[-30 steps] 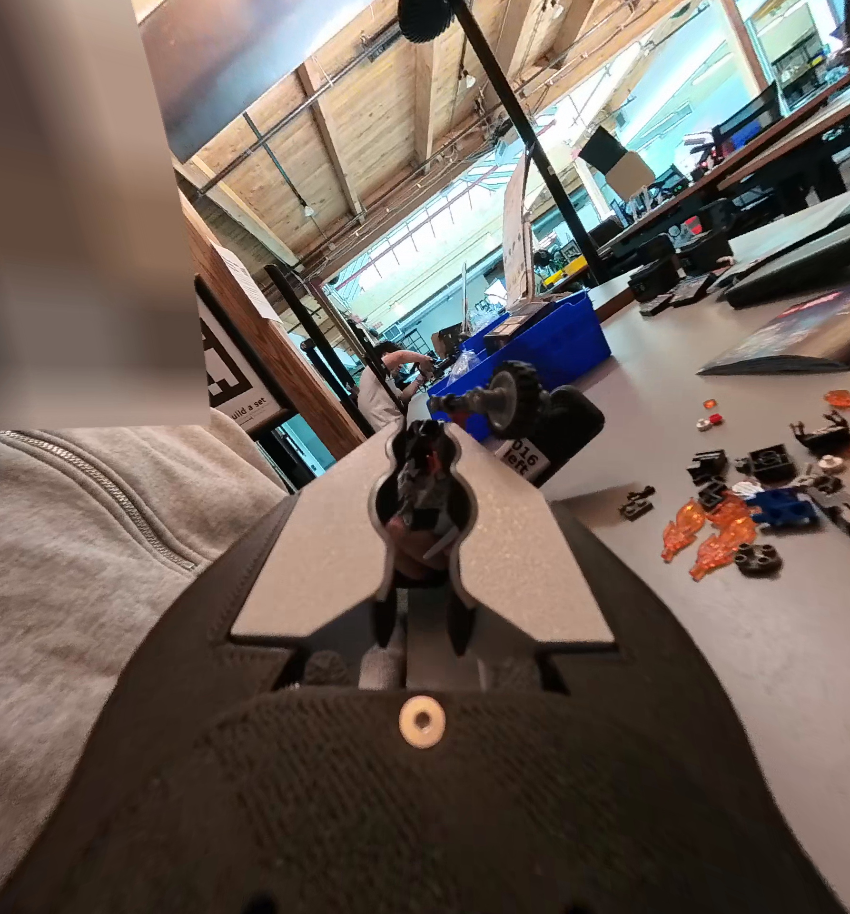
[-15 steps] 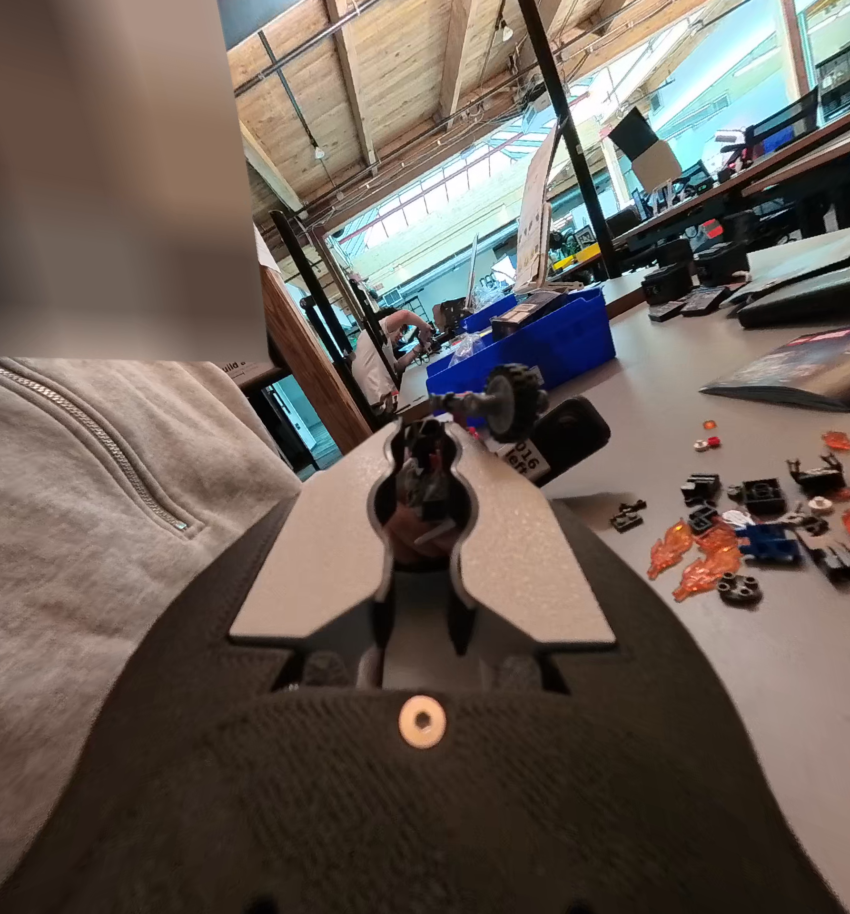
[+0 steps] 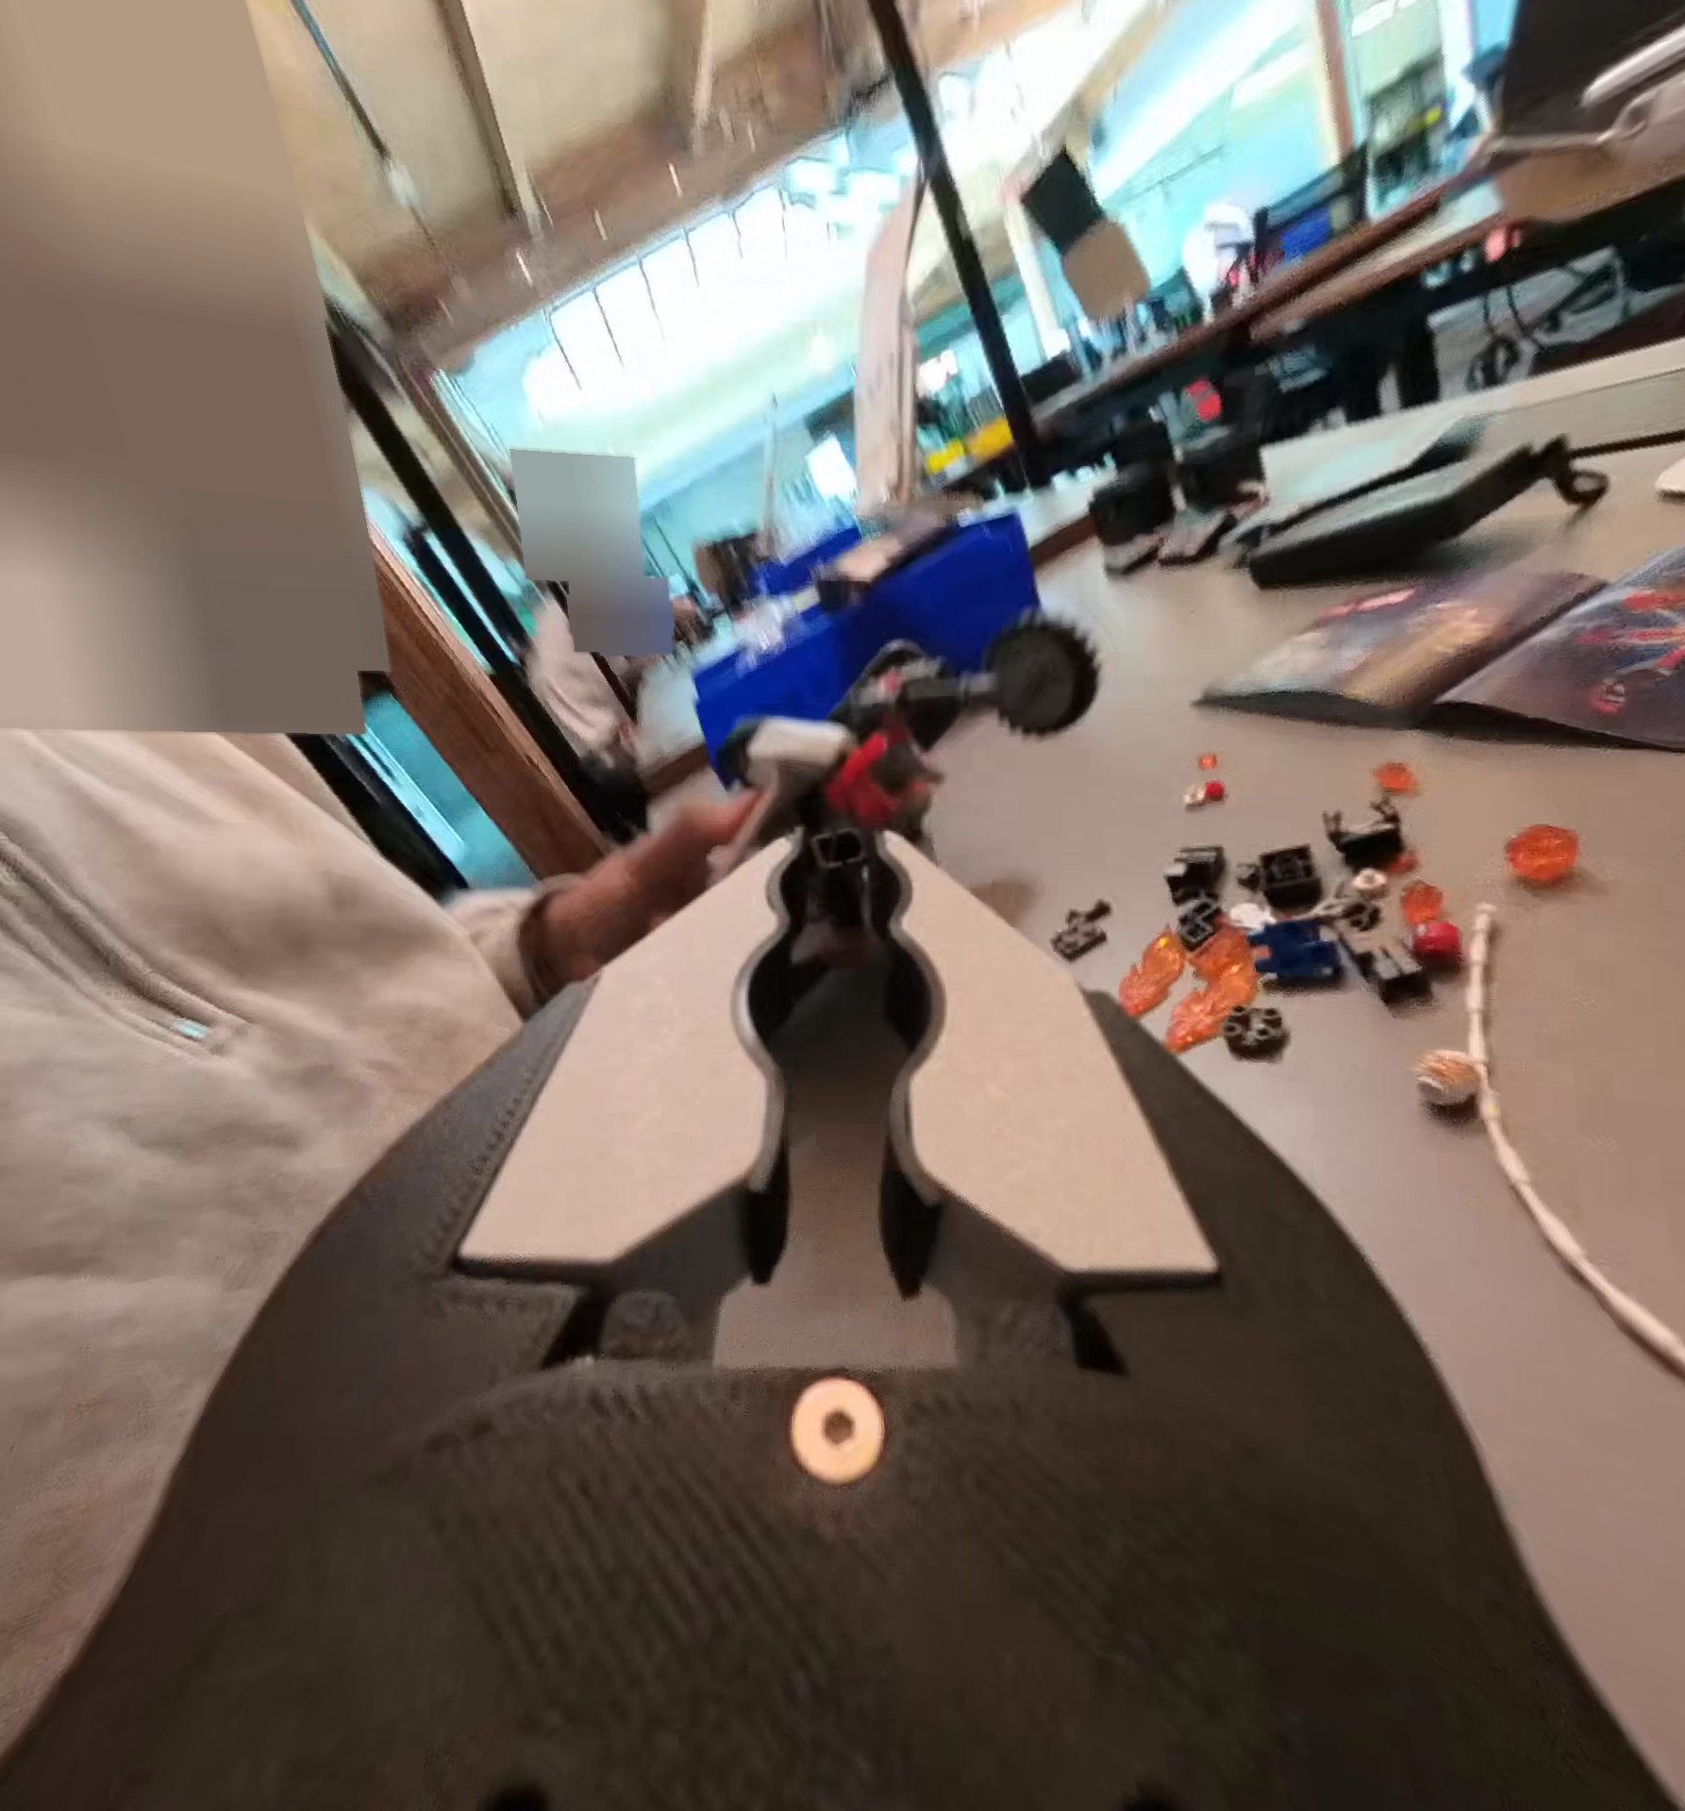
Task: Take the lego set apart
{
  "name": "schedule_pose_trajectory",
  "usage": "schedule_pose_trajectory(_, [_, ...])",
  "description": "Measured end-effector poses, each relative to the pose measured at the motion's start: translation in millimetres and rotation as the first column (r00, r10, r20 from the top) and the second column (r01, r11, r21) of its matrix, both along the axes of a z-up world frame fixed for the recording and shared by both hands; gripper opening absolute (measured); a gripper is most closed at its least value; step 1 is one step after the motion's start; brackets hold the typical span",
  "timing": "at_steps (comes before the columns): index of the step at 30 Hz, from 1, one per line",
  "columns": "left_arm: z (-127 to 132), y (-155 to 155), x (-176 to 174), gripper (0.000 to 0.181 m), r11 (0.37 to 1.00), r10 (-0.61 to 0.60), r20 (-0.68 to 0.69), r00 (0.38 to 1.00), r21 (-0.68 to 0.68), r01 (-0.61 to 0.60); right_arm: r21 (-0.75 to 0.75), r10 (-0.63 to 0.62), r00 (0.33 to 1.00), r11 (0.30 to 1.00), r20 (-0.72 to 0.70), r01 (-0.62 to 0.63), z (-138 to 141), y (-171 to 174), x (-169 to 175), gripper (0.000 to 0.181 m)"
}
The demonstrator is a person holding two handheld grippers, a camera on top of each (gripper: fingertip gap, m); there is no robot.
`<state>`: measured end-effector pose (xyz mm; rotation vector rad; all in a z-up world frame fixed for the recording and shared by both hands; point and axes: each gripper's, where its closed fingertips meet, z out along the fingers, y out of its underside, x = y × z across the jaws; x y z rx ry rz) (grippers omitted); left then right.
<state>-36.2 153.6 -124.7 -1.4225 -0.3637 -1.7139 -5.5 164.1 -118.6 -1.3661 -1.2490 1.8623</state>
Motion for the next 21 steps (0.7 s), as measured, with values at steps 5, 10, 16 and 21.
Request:
schedule_pose_trajectory(5, [-50, 5, -16, 0.025, 0.988, -0.001, -0.509, 0.861, -0.134, -0.078, -0.113, -0.119, 0.993, 0.986, 0.006, 0.119, 1, 39, 16, 0.009])
schedule_pose_trajectory(10, [-70, 1, 3, 0.025, 0.974, -0.157, -0.555, 0.817, -0.226, 0.034, -0.265, -0.146, 0.989, 0.953, 0.023, 0.147, -2, 43, 10, 0.009])
schedule_pose_trajectory(16, [-80, 0, 20, 0.034, 0.970, -0.212, -0.640, 0.739, -0.232, 0.077, -0.440, -0.127, 0.992, 0.890, 0.009, 0.118, -1, 36, 1, 0.010])
schedule_pose_trajectory(21, [-41, 8, 10, 0.051, 1.000, 0.023, -0.727, 0.686, 0.019, -0.013, -0.467, -0.169, 0.986, 0.872, -0.001, 0.149, -2, 35, -10, 0.009])
